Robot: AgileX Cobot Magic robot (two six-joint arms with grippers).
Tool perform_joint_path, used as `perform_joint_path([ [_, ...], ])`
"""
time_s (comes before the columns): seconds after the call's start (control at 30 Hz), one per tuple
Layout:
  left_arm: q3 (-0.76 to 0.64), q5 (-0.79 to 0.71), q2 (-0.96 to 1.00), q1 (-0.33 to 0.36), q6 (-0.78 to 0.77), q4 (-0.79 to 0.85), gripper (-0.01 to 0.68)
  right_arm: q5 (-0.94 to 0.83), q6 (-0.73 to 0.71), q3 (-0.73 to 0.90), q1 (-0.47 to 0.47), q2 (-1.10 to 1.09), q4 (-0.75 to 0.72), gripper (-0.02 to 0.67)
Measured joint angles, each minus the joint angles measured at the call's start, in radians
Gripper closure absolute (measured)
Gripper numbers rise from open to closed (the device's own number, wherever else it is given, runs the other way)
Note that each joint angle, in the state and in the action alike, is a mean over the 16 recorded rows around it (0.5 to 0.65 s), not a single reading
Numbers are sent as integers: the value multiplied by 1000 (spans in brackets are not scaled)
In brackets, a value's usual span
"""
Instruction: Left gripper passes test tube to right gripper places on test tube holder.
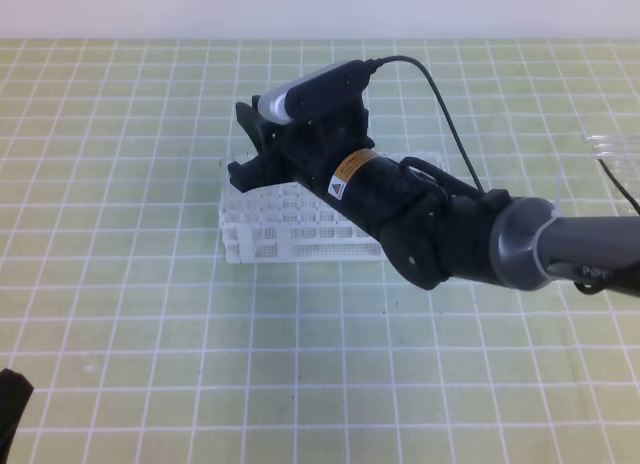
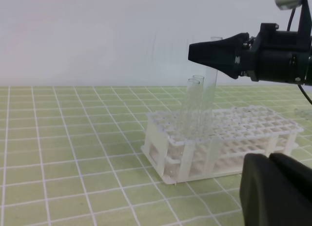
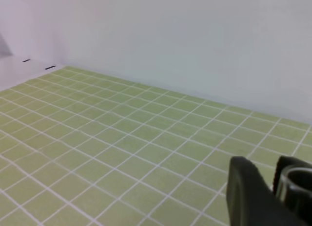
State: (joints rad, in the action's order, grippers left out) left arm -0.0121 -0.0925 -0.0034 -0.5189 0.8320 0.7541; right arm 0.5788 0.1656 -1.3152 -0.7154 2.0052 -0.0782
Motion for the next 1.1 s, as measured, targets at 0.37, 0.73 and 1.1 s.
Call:
perform_joint_path([
  [0.37,-5,1,1,0,0,1,675,3,0,-1,0,12,-8,561],
  [0.73,-6,2,1,0,1,1,675,8,0,-1,0,31,-13,561],
  [1.1,-5,1,1,0,0,1,675,12,0,-1,0,40,-10,561],
])
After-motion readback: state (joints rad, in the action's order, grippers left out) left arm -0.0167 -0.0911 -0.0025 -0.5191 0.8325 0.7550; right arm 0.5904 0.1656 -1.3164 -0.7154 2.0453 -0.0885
